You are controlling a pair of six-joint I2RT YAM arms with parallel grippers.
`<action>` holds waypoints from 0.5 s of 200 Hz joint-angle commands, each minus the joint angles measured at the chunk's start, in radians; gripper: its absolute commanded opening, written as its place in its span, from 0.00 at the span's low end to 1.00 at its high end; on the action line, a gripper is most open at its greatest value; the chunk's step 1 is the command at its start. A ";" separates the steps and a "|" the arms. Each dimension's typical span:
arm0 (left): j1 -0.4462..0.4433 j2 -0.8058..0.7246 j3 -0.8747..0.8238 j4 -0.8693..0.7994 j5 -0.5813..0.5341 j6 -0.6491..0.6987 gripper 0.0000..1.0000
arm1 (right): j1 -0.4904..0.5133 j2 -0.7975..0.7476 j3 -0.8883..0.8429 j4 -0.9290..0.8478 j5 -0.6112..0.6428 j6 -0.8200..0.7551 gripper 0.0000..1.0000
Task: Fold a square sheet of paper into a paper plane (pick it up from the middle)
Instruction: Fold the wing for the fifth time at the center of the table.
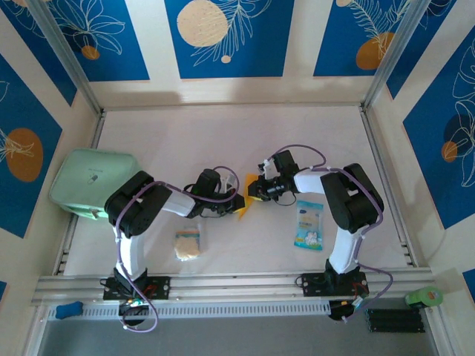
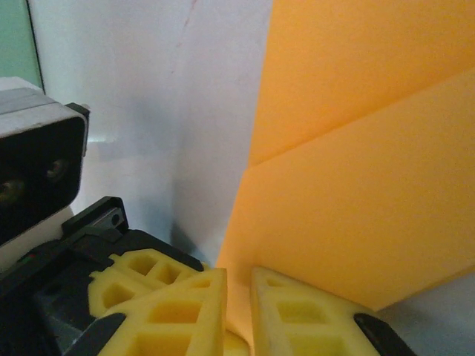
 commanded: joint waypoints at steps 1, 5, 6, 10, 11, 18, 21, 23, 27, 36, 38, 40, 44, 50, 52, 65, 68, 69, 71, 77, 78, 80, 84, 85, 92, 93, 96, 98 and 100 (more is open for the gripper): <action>0.013 0.046 -0.028 -0.181 -0.108 0.036 0.07 | 0.007 0.019 0.015 -0.013 0.002 0.001 0.17; 0.013 0.045 -0.028 -0.181 -0.108 0.036 0.07 | 0.006 0.021 0.015 -0.014 0.002 0.001 0.17; 0.013 0.044 -0.028 -0.181 -0.108 0.036 0.07 | 0.006 0.021 0.015 -0.013 0.002 0.001 0.17; 0.012 0.042 -0.027 -0.182 -0.107 0.035 0.08 | 0.006 0.023 0.015 -0.013 0.003 0.002 0.17; 0.013 0.042 -0.027 -0.182 -0.106 0.036 0.08 | 0.007 0.024 0.015 -0.012 0.004 0.002 0.17; 0.013 0.039 -0.028 -0.185 -0.107 0.035 0.09 | 0.006 0.027 0.015 -0.014 0.005 0.001 0.17; 0.013 0.039 -0.027 -0.185 -0.107 0.035 0.09 | 0.006 0.027 0.015 -0.012 0.004 0.001 0.17; 0.012 0.038 -0.026 -0.185 -0.107 0.035 0.09 | 0.006 0.029 0.015 -0.013 0.005 0.001 0.17; 0.013 0.034 -0.028 -0.187 -0.107 0.035 0.09 | 0.006 0.030 0.015 -0.015 0.007 0.001 0.17; 0.013 0.031 -0.028 -0.190 -0.107 0.036 0.09 | 0.006 0.034 0.016 -0.016 0.010 0.003 0.17; 0.012 0.029 -0.028 -0.190 -0.106 0.036 0.09 | 0.007 0.035 0.016 -0.018 0.011 0.003 0.17; 0.013 0.028 -0.028 -0.190 -0.106 0.036 0.10 | 0.007 0.037 0.016 -0.019 0.012 0.002 0.17; 0.012 0.026 -0.029 -0.191 -0.107 0.036 0.10 | 0.006 0.038 0.017 -0.022 0.013 0.002 0.17; 0.012 0.022 -0.030 -0.191 -0.107 0.035 0.10 | 0.006 0.041 0.018 -0.024 0.016 0.001 0.17; 0.012 0.022 -0.031 -0.192 -0.107 0.034 0.10 | 0.007 0.043 0.019 -0.025 0.018 0.003 0.17; 0.012 0.016 -0.032 -0.193 -0.106 0.032 0.11 | 0.006 0.049 0.023 -0.037 0.026 0.002 0.16; 0.012 0.013 -0.033 -0.193 -0.106 0.033 0.11 | 0.007 0.050 0.024 -0.040 0.026 0.002 0.16; 0.012 0.012 -0.033 -0.193 -0.106 0.032 0.11 | 0.008 0.051 0.024 -0.041 0.027 0.001 0.16; 0.011 0.013 -0.033 -0.194 -0.106 0.032 0.11 | 0.006 0.051 0.025 -0.042 0.029 0.001 0.16; 0.012 0.010 -0.034 -0.193 -0.105 0.031 0.11 | 0.006 0.054 0.027 -0.049 0.033 0.001 0.16; 0.011 0.008 -0.034 -0.193 -0.105 0.031 0.11 | 0.006 0.055 0.027 -0.049 0.035 0.002 0.16; 0.012 0.008 -0.034 -0.193 -0.104 0.030 0.11 | 0.006 0.056 0.028 -0.051 0.037 0.001 0.16; 0.011 0.005 -0.035 -0.193 -0.103 0.031 0.12 | 0.006 0.058 0.030 -0.057 0.042 0.000 0.16; 0.011 0.005 -0.035 -0.192 -0.103 0.030 0.12 | 0.006 0.058 0.030 -0.059 0.042 0.000 0.16; 0.012 0.001 -0.037 -0.193 -0.102 0.028 0.12 | 0.006 0.061 0.033 -0.065 0.048 0.001 0.16; 0.012 0.000 -0.037 -0.193 -0.102 0.028 0.12 | 0.006 0.062 0.033 -0.066 0.048 0.000 0.16; 0.009 -0.002 -0.038 -0.193 -0.100 0.028 0.12 | 0.007 0.063 0.034 -0.069 0.050 -0.001 0.16; 0.009 -0.003 -0.039 -0.193 -0.100 0.026 0.12 | 0.006 0.064 0.036 -0.071 0.052 0.000 0.16; 0.009 -0.005 -0.040 -0.193 -0.099 0.026 0.12 | 0.006 0.064 0.036 -0.072 0.052 0.000 0.16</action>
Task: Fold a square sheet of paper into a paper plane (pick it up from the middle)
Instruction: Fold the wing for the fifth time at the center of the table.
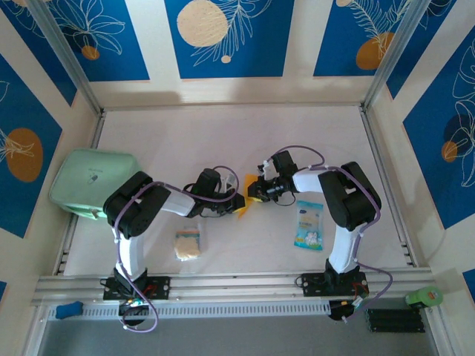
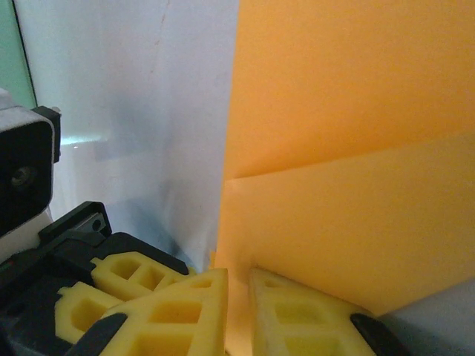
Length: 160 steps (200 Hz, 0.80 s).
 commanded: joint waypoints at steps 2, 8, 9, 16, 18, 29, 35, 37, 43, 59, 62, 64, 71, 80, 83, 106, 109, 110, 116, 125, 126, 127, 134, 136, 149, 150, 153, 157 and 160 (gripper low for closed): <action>0.011 0.010 -0.043 -0.162 -0.085 0.024 0.12 | 0.006 0.037 0.021 -0.057 0.050 0.000 0.16; 0.010 0.005 -0.046 -0.164 -0.084 0.024 0.12 | 0.006 0.038 0.023 -0.058 0.052 -0.001 0.16; 0.011 0.004 -0.046 -0.164 -0.085 0.023 0.12 | 0.006 0.038 0.022 -0.057 0.052 -0.001 0.16; 0.010 -0.006 -0.049 -0.166 -0.084 0.023 0.12 | 0.007 0.039 0.022 -0.060 0.053 0.000 0.16; 0.011 -0.006 -0.049 -0.167 -0.085 0.023 0.13 | 0.008 0.040 0.024 -0.060 0.053 -0.001 0.16; 0.010 -0.022 -0.056 -0.173 -0.084 0.021 0.13 | 0.008 0.042 0.025 -0.061 0.052 -0.001 0.16; 0.009 -0.030 -0.059 -0.177 -0.085 0.023 0.13 | 0.008 0.042 0.027 -0.062 0.054 0.000 0.16; 0.008 -0.032 -0.059 -0.179 -0.085 0.024 0.13 | 0.008 0.042 0.027 -0.063 0.054 -0.001 0.16; 0.009 -0.040 -0.062 -0.184 -0.084 0.025 0.14 | 0.008 0.044 0.029 -0.066 0.055 0.000 0.16; 0.008 -0.063 -0.070 -0.193 -0.084 0.024 0.14 | 0.010 0.046 0.035 -0.068 0.054 0.000 0.16; 0.008 -0.065 -0.072 -0.194 -0.084 0.024 0.14 | 0.009 0.047 0.034 -0.068 0.054 -0.002 0.16; 0.008 -0.067 -0.072 -0.194 -0.083 0.023 0.14 | 0.009 0.047 0.034 -0.069 0.054 -0.002 0.16; 0.007 -0.074 -0.075 -0.197 -0.083 0.022 0.14 | 0.011 0.047 0.036 -0.069 0.054 -0.002 0.16; 0.007 -0.082 -0.078 -0.199 -0.080 0.021 0.14 | 0.012 0.047 0.037 -0.071 0.055 -0.002 0.16; 0.007 -0.085 -0.080 -0.200 -0.080 0.020 0.14 | 0.011 0.046 0.038 -0.073 0.055 -0.004 0.16; 0.002 -0.099 -0.077 -0.205 -0.076 0.020 0.14 | 0.014 0.046 0.041 -0.075 0.054 -0.004 0.16; 0.001 -0.098 -0.075 -0.206 -0.076 0.020 0.14 | 0.014 0.046 0.041 -0.074 0.054 -0.003 0.16; 0.000 -0.097 -0.075 -0.206 -0.076 0.020 0.14 | 0.015 0.046 0.041 -0.075 0.054 -0.004 0.16; -0.002 -0.096 -0.073 -0.210 -0.074 0.022 0.14 | 0.014 0.047 0.043 -0.077 0.054 -0.004 0.16; -0.005 -0.094 -0.071 -0.211 -0.071 0.022 0.14 | 0.014 0.048 0.043 -0.078 0.054 -0.004 0.16; -0.005 -0.093 -0.069 -0.211 -0.070 0.023 0.14 | 0.015 0.048 0.043 -0.078 0.054 -0.003 0.16; -0.006 -0.092 -0.069 -0.211 -0.069 0.024 0.14 | 0.015 0.047 0.044 -0.078 0.054 -0.003 0.16; -0.010 -0.089 -0.068 -0.214 -0.069 0.025 0.14 | 0.017 0.047 0.045 -0.077 0.053 -0.003 0.16; -0.010 -0.089 -0.067 -0.215 -0.070 0.024 0.14 | 0.017 0.048 0.046 -0.078 0.053 -0.003 0.16; -0.012 -0.085 -0.066 -0.228 -0.075 0.032 0.14 | 0.017 0.048 0.046 -0.079 0.052 -0.002 0.16; -0.013 -0.084 -0.066 -0.229 -0.076 0.032 0.14 | 0.018 0.048 0.046 -0.080 0.053 -0.002 0.16; -0.014 -0.084 -0.065 -0.233 -0.077 0.035 0.14 | 0.017 0.048 0.047 -0.080 0.053 -0.003 0.16; -0.014 -0.083 -0.063 -0.238 -0.077 0.037 0.14 | 0.017 0.048 0.048 -0.081 0.053 -0.003 0.16; -0.016 -0.082 -0.062 -0.241 -0.078 0.040 0.14 | 0.017 0.047 0.049 -0.082 0.053 -0.002 0.16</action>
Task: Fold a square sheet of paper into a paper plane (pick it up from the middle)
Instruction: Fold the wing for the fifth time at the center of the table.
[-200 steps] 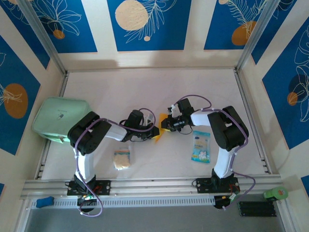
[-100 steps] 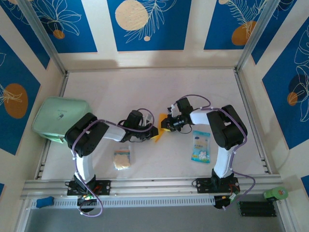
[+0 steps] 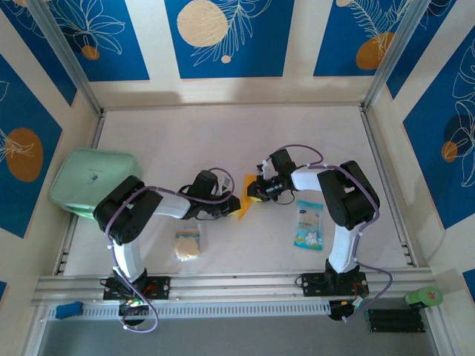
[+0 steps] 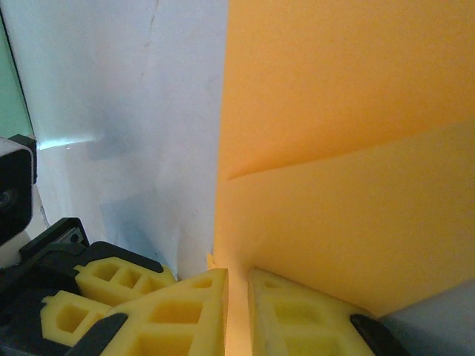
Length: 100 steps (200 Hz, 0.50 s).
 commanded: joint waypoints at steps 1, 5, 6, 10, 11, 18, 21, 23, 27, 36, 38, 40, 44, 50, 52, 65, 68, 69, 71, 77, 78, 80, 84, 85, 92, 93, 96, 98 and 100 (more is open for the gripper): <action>-0.011 0.008 -0.014 -0.138 -0.018 0.033 0.14 | 0.008 0.036 0.014 -0.029 0.035 -0.003 0.16; -0.012 0.008 -0.012 -0.143 -0.019 0.037 0.14 | 0.010 0.037 0.016 -0.031 0.036 -0.003 0.16; -0.013 0.009 -0.012 -0.144 -0.018 0.038 0.14 | 0.010 0.037 0.016 -0.032 0.036 -0.003 0.16; -0.013 0.009 -0.009 -0.149 -0.016 0.040 0.14 | 0.010 0.037 0.017 -0.034 0.035 -0.003 0.16; -0.014 0.010 -0.008 -0.151 -0.018 0.041 0.14 | 0.010 0.037 0.017 -0.034 0.035 -0.003 0.16; -0.016 0.010 -0.003 -0.162 -0.018 0.047 0.14 | 0.012 0.037 0.019 -0.037 0.037 -0.003 0.17; -0.017 0.010 -0.002 -0.168 -0.018 0.051 0.14 | 0.011 0.037 0.021 -0.038 0.038 -0.003 0.17; -0.017 0.010 -0.001 -0.171 -0.019 0.053 0.14 | 0.012 0.037 0.021 -0.038 0.037 -0.003 0.17; -0.019 0.008 0.002 -0.177 -0.020 0.055 0.14 | 0.012 0.037 0.023 -0.040 0.039 -0.002 0.17; -0.018 -0.003 0.006 -0.191 -0.025 0.061 0.14 | 0.012 0.040 0.027 -0.048 0.043 -0.003 0.17; -0.019 -0.007 0.006 -0.195 -0.026 0.063 0.14 | 0.013 0.041 0.029 -0.051 0.044 -0.003 0.17; -0.019 -0.010 0.007 -0.198 -0.029 0.065 0.14 | 0.014 0.042 0.030 -0.053 0.045 -0.004 0.17; -0.019 -0.020 0.010 -0.212 -0.036 0.071 0.14 | 0.012 0.042 0.033 -0.055 0.046 -0.004 0.17; -0.018 -0.039 0.016 -0.234 -0.056 0.080 0.15 | 0.013 0.042 0.036 -0.060 0.048 -0.005 0.17; -0.018 -0.046 0.018 -0.243 -0.059 0.085 0.15 | 0.014 0.043 0.036 -0.062 0.048 -0.005 0.17; -0.018 -0.103 0.023 -0.274 -0.100 0.107 0.18 | 0.016 0.042 0.042 -0.071 0.053 -0.007 0.17; -0.019 -0.118 0.024 -0.283 -0.109 0.111 0.18 | 0.016 0.042 0.043 -0.072 0.053 -0.008 0.17; -0.019 -0.120 0.024 -0.286 -0.112 0.111 0.18 | 0.017 0.042 0.043 -0.073 0.054 -0.008 0.17; -0.020 -0.130 0.025 -0.292 -0.119 0.113 0.19 | 0.016 0.042 0.044 -0.074 0.054 -0.009 0.17; -0.019 -0.156 0.030 -0.310 -0.136 0.123 0.20 | 0.017 0.041 0.046 -0.080 0.057 -0.011 0.17; -0.019 -0.161 0.030 -0.313 -0.137 0.125 0.20 | 0.017 0.041 0.046 -0.080 0.057 -0.012 0.17; -0.019 -0.168 0.033 -0.317 -0.142 0.128 0.20 | 0.018 0.039 0.047 -0.081 0.057 -0.011 0.17; -0.021 -0.181 0.036 -0.324 -0.149 0.135 0.20 | 0.018 0.040 0.047 -0.084 0.058 -0.012 0.17; -0.021 -0.183 0.037 -0.325 -0.151 0.136 0.20 | 0.018 0.040 0.048 -0.084 0.057 -0.013 0.17; -0.025 -0.202 0.040 -0.327 -0.157 0.141 0.20 | 0.019 0.037 0.050 -0.089 0.061 -0.014 0.17; -0.025 -0.203 0.040 -0.326 -0.157 0.141 0.20 | 0.019 0.037 0.050 -0.089 0.062 -0.014 0.17; -0.027 -0.208 0.042 -0.322 -0.157 0.140 0.20 | 0.019 0.037 0.050 -0.090 0.063 -0.013 0.17; -0.029 -0.211 0.042 -0.319 -0.156 0.139 0.20 | 0.019 0.037 0.050 -0.090 0.063 -0.014 0.17; -0.030 -0.214 0.042 -0.315 -0.155 0.138 0.20 | 0.019 0.037 0.050 -0.091 0.063 -0.015 0.17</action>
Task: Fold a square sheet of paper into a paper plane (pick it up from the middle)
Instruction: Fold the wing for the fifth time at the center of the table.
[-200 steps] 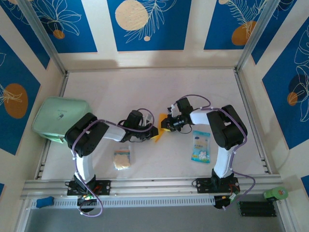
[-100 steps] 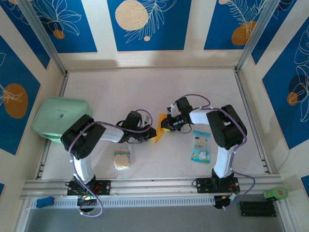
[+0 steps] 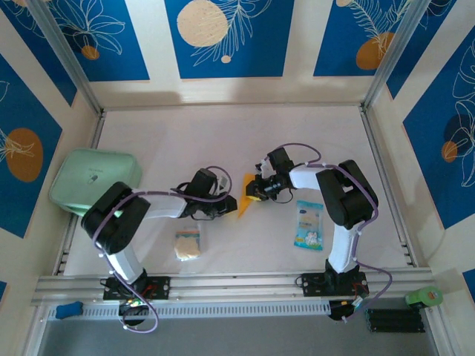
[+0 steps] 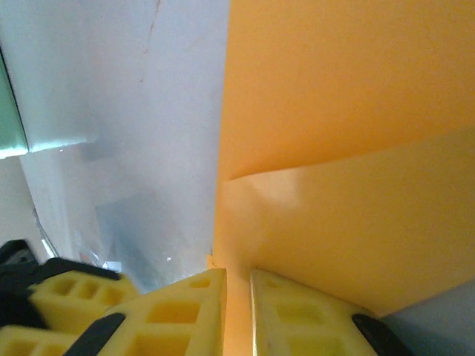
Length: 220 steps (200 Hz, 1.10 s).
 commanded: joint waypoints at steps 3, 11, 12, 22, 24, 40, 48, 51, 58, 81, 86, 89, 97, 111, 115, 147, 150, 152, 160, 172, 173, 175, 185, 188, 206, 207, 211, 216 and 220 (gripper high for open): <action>-0.017 -0.070 0.024 -0.067 -0.053 0.045 0.20 | 0.008 0.024 0.017 -0.053 0.040 -0.013 0.17; -0.027 -0.068 0.031 -0.050 -0.043 0.037 0.20 | 0.007 0.025 0.017 -0.055 0.041 -0.014 0.17; -0.028 -0.068 0.032 -0.049 -0.041 0.036 0.20 | 0.007 0.025 0.017 -0.056 0.041 -0.013 0.17; -0.037 -0.052 0.043 -0.030 -0.027 0.028 0.19 | 0.008 0.024 0.017 -0.055 0.043 -0.013 0.17; -0.041 -0.049 0.046 -0.025 -0.023 0.025 0.19 | 0.007 0.024 0.017 -0.056 0.042 -0.013 0.17; -0.050 -0.015 0.056 0.018 0.000 0.006 0.17 | 0.009 0.029 0.020 -0.058 0.043 -0.011 0.17; -0.053 0.003 0.062 0.039 0.009 -0.004 0.16 | 0.010 0.030 0.021 -0.060 0.042 -0.010 0.17; -0.054 0.011 0.065 0.045 0.012 -0.008 0.15 | 0.009 0.031 0.022 -0.061 0.043 -0.011 0.17; -0.055 0.027 0.070 0.062 0.021 -0.017 0.14 | 0.009 0.031 0.023 -0.063 0.043 -0.012 0.17; -0.063 0.083 0.104 0.088 0.053 -0.031 0.13 | 0.011 0.032 0.028 -0.070 0.045 -0.014 0.17; -0.066 0.093 0.112 0.088 0.058 -0.030 0.13 | 0.011 0.032 0.030 -0.072 0.045 -0.014 0.17; -0.068 0.100 0.116 0.087 0.058 -0.031 0.13 | 0.011 0.033 0.031 -0.073 0.046 -0.014 0.17; -0.070 0.112 0.127 0.085 0.061 -0.033 0.13 | 0.011 0.033 0.032 -0.075 0.046 -0.014 0.17; -0.073 0.125 0.137 0.073 0.059 -0.029 0.12 | 0.011 0.035 0.034 -0.078 0.046 -0.014 0.17; -0.073 0.126 0.138 0.066 0.055 -0.027 0.12 | 0.012 0.034 0.034 -0.078 0.047 -0.015 0.17; -0.073 0.128 0.130 0.010 0.026 0.001 0.12 | 0.013 0.040 0.035 -0.086 0.052 -0.016 0.17; -0.073 0.129 0.128 0.009 0.023 0.003 0.12 | 0.012 0.039 0.037 -0.087 0.052 -0.016 0.17; -0.074 0.129 0.127 0.007 0.023 0.003 0.12 | 0.013 0.040 0.037 -0.087 0.052 -0.016 0.17; -0.073 0.130 0.121 0.009 0.021 0.004 0.11 | 0.013 0.041 0.037 -0.089 0.053 -0.016 0.17; -0.073 0.135 0.114 0.011 0.020 0.002 0.11 | 0.012 0.039 0.038 -0.091 0.053 -0.016 0.17; -0.073 0.136 0.112 0.012 0.020 0.002 0.11 | 0.012 0.039 0.038 -0.092 0.053 -0.015 0.17; -0.073 0.138 0.111 0.012 0.020 0.001 0.11 | 0.012 0.040 0.038 -0.092 0.053 -0.016 0.17; -0.073 0.141 0.107 0.019 0.020 -0.001 0.11 | 0.013 0.040 0.040 -0.094 0.052 -0.016 0.17; -0.074 0.142 0.105 0.021 0.020 -0.001 0.11 | 0.012 0.040 0.041 -0.094 0.052 -0.016 0.17; -0.074 0.147 0.100 0.026 0.020 -0.004 0.11 | 0.014 0.038 0.044 -0.098 0.052 -0.016 0.17; -0.073 0.148 0.100 0.026 0.020 -0.004 0.11 | 0.014 0.038 0.044 -0.098 0.052 -0.017 0.17; -0.074 0.149 0.099 0.026 0.019 -0.004 0.11 | 0.014 0.037 0.045 -0.098 0.051 -0.016 0.17; -0.073 0.150 0.099 0.026 0.019 -0.003 0.10 | 0.014 0.038 0.048 -0.099 0.050 -0.017 0.17; -0.074 0.151 0.097 0.026 0.018 -0.003 0.10 | 0.014 0.038 0.048 -0.101 0.051 -0.018 0.17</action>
